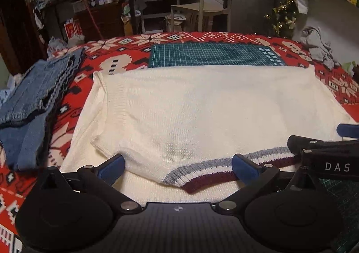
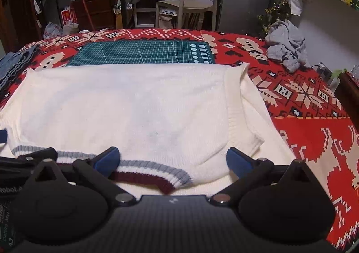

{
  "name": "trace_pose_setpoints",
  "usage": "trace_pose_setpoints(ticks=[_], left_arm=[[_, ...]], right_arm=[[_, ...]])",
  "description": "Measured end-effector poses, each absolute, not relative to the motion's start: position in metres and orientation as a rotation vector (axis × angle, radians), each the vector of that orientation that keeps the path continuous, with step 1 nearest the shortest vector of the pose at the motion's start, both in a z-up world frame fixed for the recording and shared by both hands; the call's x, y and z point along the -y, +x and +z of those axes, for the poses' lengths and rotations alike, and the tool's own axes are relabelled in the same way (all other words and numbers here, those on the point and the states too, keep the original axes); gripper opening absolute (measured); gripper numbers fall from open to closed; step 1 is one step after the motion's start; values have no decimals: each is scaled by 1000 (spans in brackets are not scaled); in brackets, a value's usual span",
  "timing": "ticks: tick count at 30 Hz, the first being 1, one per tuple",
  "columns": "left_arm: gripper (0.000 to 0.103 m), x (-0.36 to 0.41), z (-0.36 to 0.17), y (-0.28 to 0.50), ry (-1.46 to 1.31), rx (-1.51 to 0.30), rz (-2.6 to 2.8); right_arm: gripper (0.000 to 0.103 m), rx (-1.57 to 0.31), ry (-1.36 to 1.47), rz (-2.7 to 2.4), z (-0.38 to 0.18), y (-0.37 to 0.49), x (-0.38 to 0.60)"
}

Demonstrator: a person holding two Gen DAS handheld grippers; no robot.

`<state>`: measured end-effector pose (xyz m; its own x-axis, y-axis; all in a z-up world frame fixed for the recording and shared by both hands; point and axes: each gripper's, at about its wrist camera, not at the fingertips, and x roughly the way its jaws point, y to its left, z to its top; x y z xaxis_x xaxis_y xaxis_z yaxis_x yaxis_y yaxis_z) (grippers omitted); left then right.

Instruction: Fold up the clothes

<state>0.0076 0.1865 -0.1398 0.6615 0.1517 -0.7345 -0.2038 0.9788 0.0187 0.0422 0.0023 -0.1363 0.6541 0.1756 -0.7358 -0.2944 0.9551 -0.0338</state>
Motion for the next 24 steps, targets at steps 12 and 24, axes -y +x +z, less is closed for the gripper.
trace_pose_setpoints(ticks=[12, 24], left_arm=[[102, -182, -137, 9, -44, -828, 205], [85, -188, -104, -18, -79, -708, 213]], right_arm=[[102, -842, -159, 257, -134, 43, -5], [102, -791, -40, 290, -95, 28, 22]])
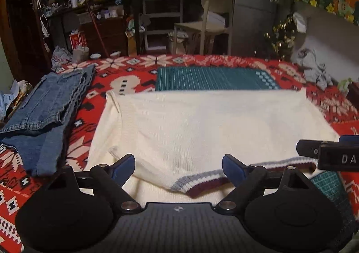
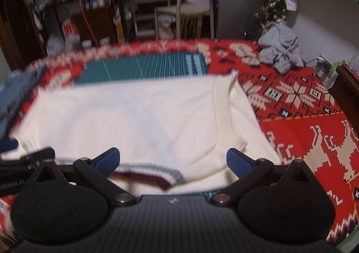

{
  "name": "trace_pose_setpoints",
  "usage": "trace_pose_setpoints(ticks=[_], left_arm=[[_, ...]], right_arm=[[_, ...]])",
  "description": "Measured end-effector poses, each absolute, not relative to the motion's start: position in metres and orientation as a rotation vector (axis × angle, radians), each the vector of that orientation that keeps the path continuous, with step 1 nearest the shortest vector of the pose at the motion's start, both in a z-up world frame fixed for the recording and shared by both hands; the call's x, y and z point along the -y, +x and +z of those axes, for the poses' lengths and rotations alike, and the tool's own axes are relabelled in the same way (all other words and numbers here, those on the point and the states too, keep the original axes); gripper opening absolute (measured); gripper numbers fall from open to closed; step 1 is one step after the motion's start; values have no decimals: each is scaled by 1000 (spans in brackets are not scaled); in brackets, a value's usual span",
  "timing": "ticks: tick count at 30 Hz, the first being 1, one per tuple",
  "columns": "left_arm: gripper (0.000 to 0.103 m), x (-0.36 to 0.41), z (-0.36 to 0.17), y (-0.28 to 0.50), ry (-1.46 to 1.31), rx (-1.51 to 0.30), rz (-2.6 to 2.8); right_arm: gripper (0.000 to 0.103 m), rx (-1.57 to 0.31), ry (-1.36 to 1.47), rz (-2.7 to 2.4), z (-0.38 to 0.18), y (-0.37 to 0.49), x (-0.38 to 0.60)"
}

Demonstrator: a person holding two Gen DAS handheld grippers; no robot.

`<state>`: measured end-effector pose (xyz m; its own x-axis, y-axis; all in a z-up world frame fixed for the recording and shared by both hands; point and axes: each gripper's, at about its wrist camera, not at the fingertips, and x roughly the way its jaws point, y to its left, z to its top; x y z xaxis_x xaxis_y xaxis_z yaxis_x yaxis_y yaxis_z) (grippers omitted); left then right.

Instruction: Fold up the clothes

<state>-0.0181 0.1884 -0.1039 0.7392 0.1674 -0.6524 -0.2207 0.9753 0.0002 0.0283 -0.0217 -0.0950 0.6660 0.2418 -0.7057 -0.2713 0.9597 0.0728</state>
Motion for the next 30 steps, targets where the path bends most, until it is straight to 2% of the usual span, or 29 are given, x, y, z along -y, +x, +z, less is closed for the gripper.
trace_pose_setpoints(ticks=[7, 11, 14, 16, 19, 22, 24, 27, 29, 30], left_arm=[[79, -194, -95, -17, -125, -654, 216], [68, -194, -100, -11, -128, -682, 209], [65, -189, -100, -11, -104, -675, 180], [64, -184, -99, -11, -79, -662, 161], [53, -179, -100, -9, -58, -662, 129], [42, -175, -102, -7, -56, -673, 100], [36, -173, -103, -6, -54, -677, 87], [26, -170, -104, -6, -37, -672, 75], [21, -168, -105, -6, -30, -670, 73], [20, -168, -106, -7, -27, -670, 74]], right_arm=[[102, -753, -29, 285, -88, 29, 21], [100, -733, -98, 290, -90, 29, 13], [88, -737, -104, 307, -92, 30, 11], [84, -738, -93, 322, -92, 30, 11], [73, -721, -79, 346, -88, 27, 11], [56, -703, -89, 357, -85, 25, 9], [36, -700, -102, 364, -84, 24, 7], [21, -710, -105, 377, -85, 24, 5], [14, -717, -103, 387, -86, 24, 4], [13, -720, -103, 390, -86, 24, 4]])
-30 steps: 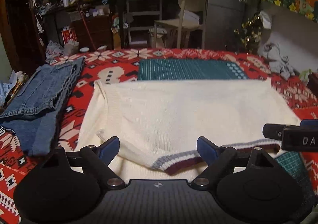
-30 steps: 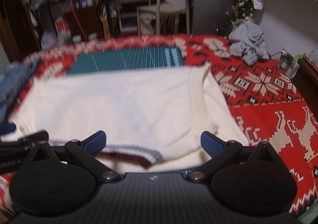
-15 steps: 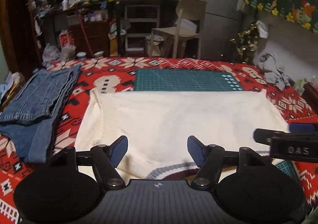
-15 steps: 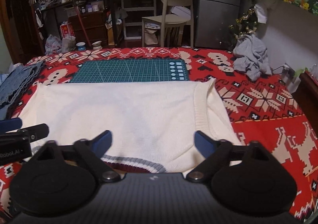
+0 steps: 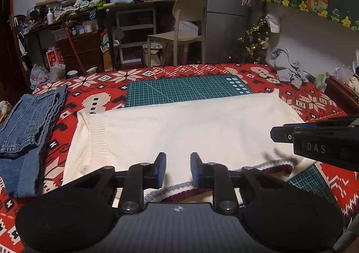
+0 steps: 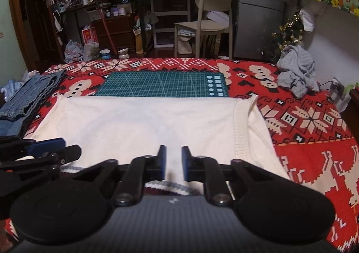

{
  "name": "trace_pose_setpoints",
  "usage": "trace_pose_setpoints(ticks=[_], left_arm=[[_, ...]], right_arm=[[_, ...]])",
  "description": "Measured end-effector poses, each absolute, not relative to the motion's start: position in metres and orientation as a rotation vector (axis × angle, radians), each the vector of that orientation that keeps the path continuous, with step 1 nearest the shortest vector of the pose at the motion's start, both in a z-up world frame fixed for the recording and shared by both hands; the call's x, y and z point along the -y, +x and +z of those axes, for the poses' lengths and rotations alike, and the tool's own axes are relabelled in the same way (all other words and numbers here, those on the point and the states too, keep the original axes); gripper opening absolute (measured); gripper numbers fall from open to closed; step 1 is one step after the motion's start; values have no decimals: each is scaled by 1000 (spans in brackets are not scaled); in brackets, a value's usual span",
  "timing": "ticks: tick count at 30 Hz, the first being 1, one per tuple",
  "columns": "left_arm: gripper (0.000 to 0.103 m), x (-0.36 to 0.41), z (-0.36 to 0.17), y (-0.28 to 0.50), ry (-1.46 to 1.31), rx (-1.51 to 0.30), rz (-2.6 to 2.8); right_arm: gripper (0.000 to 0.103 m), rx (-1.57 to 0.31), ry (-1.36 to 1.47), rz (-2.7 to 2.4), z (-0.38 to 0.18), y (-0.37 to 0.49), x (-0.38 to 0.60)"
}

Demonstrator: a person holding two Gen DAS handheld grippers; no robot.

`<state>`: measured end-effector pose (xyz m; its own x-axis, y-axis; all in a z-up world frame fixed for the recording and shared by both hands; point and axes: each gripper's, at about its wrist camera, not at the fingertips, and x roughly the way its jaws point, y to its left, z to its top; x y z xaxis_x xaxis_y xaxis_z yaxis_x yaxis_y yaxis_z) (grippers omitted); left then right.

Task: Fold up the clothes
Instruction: 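Close both tools on the striped hem of the sweater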

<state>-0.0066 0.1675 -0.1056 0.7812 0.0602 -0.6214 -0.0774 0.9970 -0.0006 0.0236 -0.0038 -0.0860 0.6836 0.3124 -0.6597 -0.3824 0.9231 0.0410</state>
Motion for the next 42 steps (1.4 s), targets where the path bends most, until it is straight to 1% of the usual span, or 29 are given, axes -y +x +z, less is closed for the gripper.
trace_pose_setpoints(ticks=[2, 7, 10, 12, 20, 26, 33, 38, 42], left_arm=[[18, -167, -109, -7, -22, -675, 96], [17, -175, -117, -2, -107, -709, 128], [17, -180, -121, -1, -147, -720, 145], [17, -180, -122, -1, -154, -726, 144], [18, -169, -126, 1, -94, -744, 169], [18, -161, -129, 2, -35, -763, 155], [19, -163, -129, 3, -43, -765, 159], [10, -164, -128, 3, -38, -762, 168], [3, -169, -125, 2, -81, -770, 148]], right_arm=[[13, -727, -99, 396, -87, 23, 3], [14, -750, -63, 419, -94, 25, 3], [13, -747, -105, 426, -98, 24, -4], [10, -762, -125, 437, -103, 25, -8], [10, -809, -112, 414, -112, 36, -7], [10, -801, -141, 379, -120, 36, -9], [10, -785, -142, 374, -123, 33, -11], [11, -802, -110, 433, -119, 34, -10], [11, -775, -124, 425, -111, 30, -10]])
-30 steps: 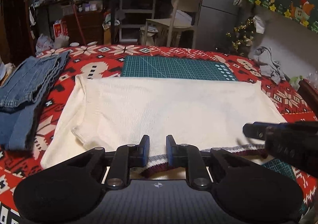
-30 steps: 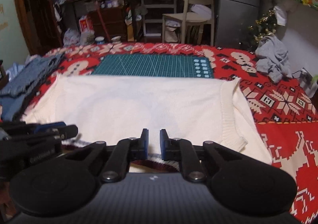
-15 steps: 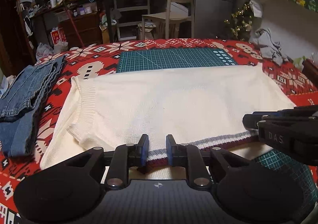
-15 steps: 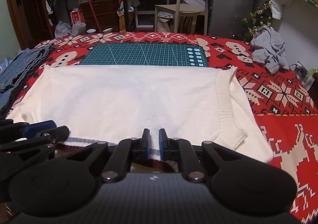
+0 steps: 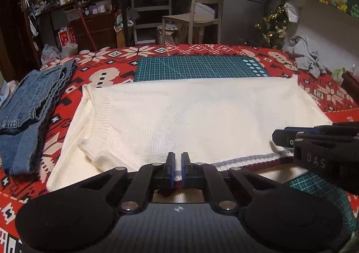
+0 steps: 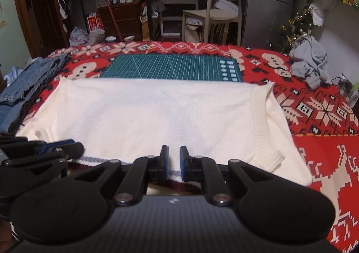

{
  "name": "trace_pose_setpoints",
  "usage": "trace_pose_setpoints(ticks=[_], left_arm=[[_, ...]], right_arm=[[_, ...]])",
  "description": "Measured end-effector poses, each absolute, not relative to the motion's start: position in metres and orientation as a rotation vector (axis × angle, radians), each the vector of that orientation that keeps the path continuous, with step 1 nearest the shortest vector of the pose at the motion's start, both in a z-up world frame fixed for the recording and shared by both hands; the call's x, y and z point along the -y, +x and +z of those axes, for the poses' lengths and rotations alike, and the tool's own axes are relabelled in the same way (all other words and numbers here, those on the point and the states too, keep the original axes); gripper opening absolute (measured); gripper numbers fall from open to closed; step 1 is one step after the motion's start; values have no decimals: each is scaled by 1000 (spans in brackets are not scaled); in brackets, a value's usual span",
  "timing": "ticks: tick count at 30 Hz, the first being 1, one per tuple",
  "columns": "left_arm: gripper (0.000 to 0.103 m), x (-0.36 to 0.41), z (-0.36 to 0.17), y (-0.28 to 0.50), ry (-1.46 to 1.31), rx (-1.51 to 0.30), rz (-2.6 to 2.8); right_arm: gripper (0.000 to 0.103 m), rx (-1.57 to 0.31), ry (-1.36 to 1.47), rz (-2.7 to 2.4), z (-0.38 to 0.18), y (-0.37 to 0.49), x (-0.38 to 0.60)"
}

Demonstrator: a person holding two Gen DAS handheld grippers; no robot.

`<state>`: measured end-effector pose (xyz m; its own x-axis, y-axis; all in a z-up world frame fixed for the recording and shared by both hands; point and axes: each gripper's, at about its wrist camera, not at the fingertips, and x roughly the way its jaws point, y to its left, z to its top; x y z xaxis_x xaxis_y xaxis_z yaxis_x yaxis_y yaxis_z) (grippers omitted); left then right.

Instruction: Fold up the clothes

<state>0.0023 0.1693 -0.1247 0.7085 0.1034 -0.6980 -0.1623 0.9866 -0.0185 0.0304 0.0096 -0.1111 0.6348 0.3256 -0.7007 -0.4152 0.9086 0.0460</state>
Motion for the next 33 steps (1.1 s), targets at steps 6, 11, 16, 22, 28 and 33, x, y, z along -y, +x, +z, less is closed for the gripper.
trace_pose_setpoints(ticks=[6, 11, 16, 22, 28, 33], left_arm=[[0, -185, -116, -3, -155, -801, 124], [0, -200, -117, -2, -269, -842, 95], [0, -206, -120, -3, -298, -875, 95], [0, -206, -115, -5, -293, -873, 76], [0, -202, -103, -7, -303, -827, 5], [2, -200, -108, 1, -273, -835, 33]], right_arm=[[4, -841, 40, 421, -101, 46, 20], [3, -925, 140, 441, -104, 52, 37], [2, -1010, 135, 433, -119, 53, 35], [2, -1025, 149, 438, -120, 50, 36], [2, -966, 112, 430, -93, 58, 51], [3, -1010, 135, 402, -100, 72, 69]])
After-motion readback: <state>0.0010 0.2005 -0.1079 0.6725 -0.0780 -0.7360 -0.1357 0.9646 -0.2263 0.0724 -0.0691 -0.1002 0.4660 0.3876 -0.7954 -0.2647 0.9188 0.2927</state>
